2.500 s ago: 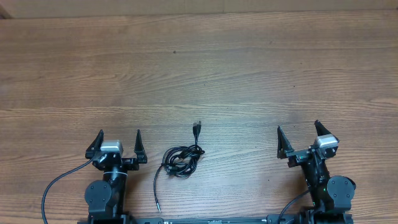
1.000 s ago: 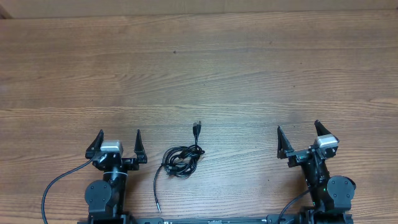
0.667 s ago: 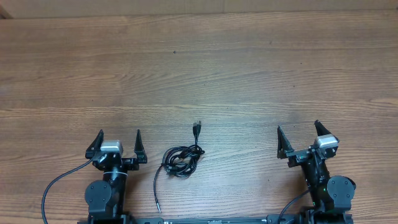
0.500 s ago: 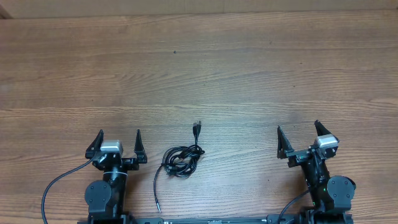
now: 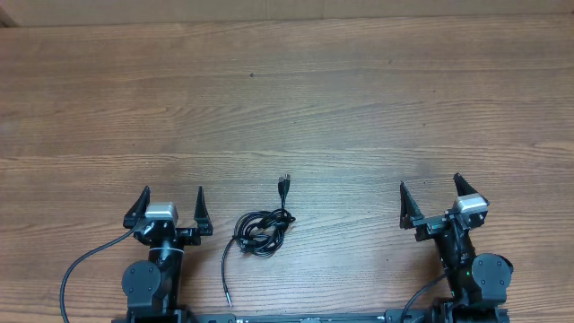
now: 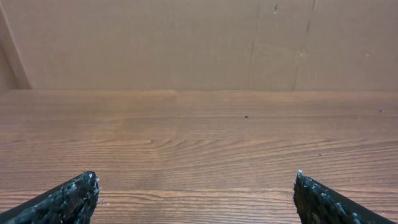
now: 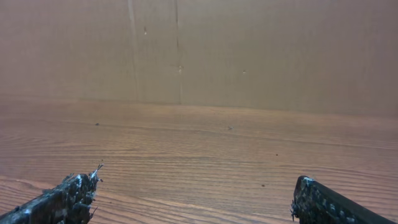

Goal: Untangle cables

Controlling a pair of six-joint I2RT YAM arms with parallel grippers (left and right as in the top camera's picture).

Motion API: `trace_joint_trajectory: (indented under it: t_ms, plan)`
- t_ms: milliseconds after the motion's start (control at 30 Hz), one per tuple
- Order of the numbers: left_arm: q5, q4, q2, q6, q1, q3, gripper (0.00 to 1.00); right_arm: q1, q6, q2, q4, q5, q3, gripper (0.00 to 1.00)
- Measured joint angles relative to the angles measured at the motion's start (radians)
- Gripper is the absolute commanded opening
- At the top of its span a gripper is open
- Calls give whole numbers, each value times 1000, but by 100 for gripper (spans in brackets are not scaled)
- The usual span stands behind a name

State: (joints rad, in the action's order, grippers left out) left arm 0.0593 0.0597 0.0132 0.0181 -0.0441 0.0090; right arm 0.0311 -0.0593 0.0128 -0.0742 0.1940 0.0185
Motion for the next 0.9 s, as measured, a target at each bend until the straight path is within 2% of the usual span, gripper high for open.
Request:
trace_joint_trajectory:
  t_ms: [367,900]
  plan:
    - [0,95,0,0,0,35,100,0,0,0,0,0,0,100]
    - [79,233,0,0,0,112,100,0,0,0,1,0,0,100]
